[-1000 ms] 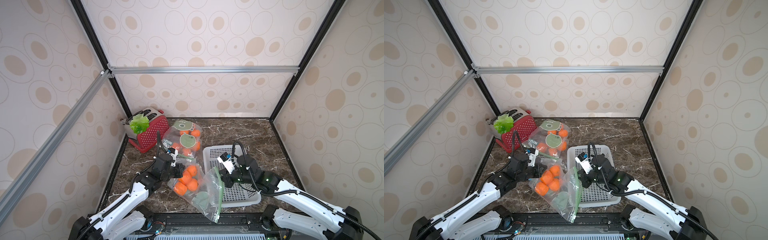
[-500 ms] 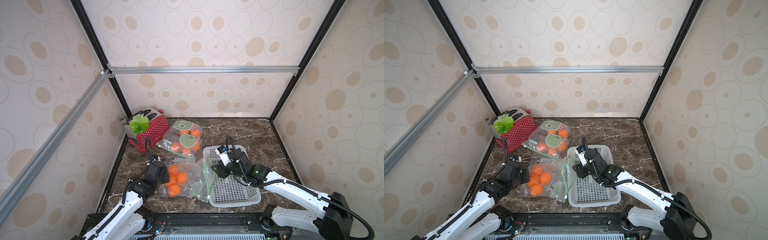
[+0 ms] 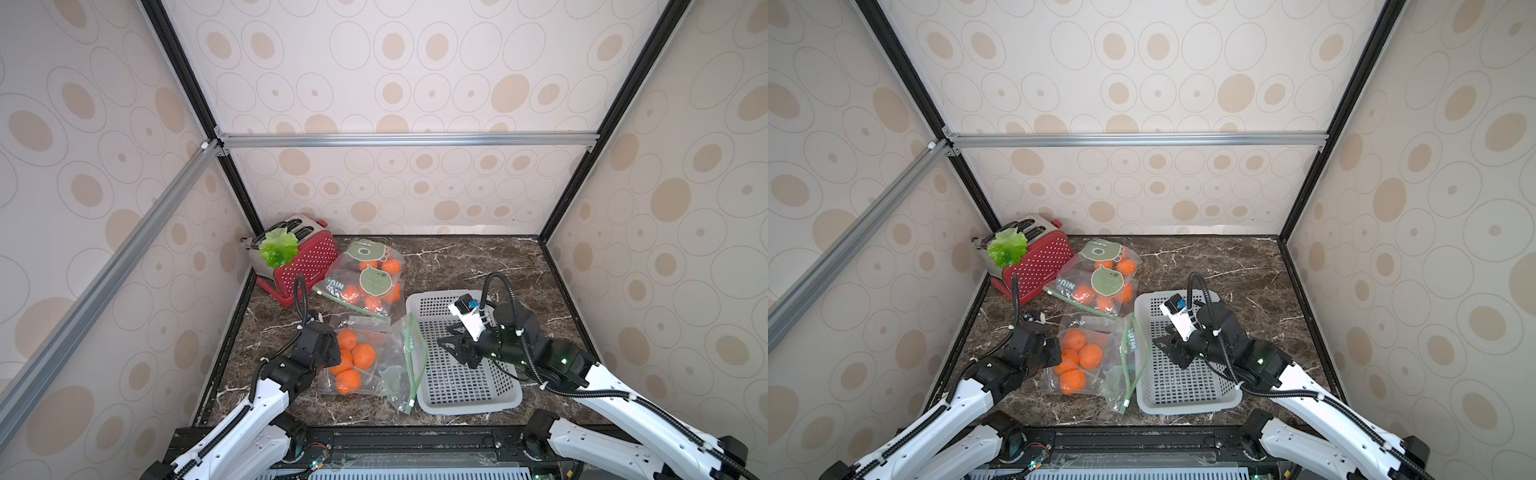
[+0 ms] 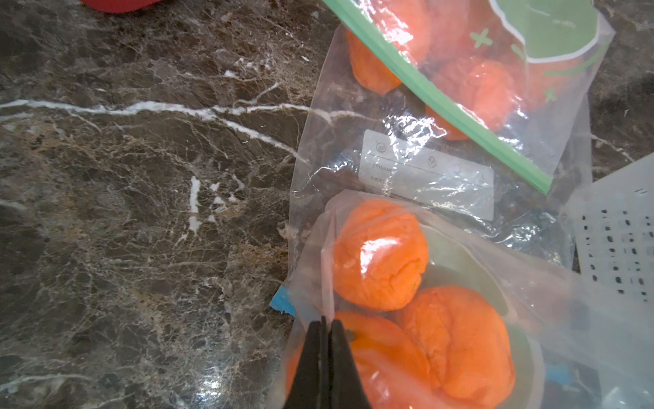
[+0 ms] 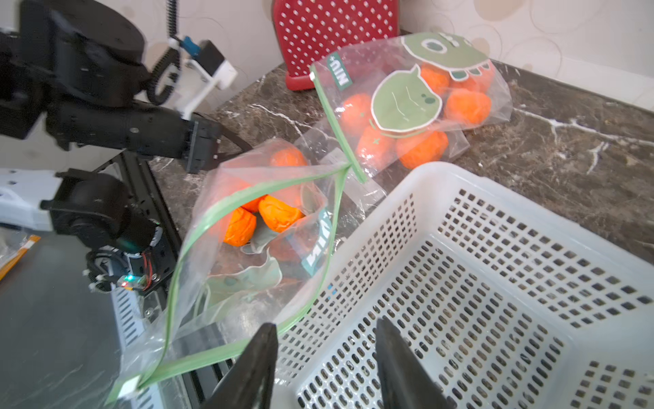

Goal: Open the zip-top bag and take out the orange
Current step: Adjust the zipper food storage bag at the center of the board.

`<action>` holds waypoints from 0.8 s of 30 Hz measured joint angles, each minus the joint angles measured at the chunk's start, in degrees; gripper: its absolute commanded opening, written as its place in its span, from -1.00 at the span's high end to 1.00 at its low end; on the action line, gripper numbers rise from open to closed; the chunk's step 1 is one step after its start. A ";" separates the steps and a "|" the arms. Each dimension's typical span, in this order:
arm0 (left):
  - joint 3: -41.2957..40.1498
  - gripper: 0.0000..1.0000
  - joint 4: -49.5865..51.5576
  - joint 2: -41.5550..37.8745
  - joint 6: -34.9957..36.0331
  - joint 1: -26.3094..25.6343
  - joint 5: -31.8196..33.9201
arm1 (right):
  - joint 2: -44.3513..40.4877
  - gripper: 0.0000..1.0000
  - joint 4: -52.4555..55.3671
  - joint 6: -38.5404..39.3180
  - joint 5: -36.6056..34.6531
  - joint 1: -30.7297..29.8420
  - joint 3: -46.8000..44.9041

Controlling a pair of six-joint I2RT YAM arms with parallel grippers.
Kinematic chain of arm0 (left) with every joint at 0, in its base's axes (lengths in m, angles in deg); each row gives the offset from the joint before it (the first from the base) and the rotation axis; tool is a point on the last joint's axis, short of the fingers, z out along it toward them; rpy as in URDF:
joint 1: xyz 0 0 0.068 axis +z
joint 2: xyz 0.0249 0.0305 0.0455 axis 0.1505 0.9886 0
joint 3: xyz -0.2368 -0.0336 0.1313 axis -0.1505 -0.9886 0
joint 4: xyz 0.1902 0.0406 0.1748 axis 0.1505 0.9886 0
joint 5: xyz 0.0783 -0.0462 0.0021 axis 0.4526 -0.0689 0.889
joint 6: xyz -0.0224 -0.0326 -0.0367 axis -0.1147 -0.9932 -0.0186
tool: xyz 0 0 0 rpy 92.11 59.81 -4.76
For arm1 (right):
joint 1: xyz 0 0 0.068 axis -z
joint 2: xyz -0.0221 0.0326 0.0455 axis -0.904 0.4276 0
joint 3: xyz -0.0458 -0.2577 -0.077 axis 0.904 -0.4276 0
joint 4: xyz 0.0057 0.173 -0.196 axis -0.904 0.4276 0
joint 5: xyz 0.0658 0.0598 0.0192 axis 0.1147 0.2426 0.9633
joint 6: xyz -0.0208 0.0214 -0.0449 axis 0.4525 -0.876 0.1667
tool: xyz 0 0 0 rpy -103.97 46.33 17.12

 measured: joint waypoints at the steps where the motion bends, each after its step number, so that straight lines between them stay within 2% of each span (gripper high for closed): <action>1: -0.11 1.00 -0.09 0.00 0.13 0.02 -0.07 | -0.15 0.16 0.46 0.02 1.09 0.00 0.20; 5: -0.11 1.00 -0.44 0.04 0.50 0.02 -0.61 | 1.81 0.41 0.98 0.61 5.79 0.00 0.26; 10: -0.15 1.00 -0.83 -0.02 0.57 0.02 -1.42 | 7.80 0.61 0.94 3.52 9.18 0.00 0.28; 21: -0.20 1.00 -0.87 -1.03 0.59 0.02 -2.12 | 18.10 0.72 -4.87 10.54 17.55 0.00 0.74; 24: -0.20 1.00 -1.14 -0.76 0.59 0.02 -2.43 | 20.26 0.64 -7.98 10.73 19.28 0.00 0.79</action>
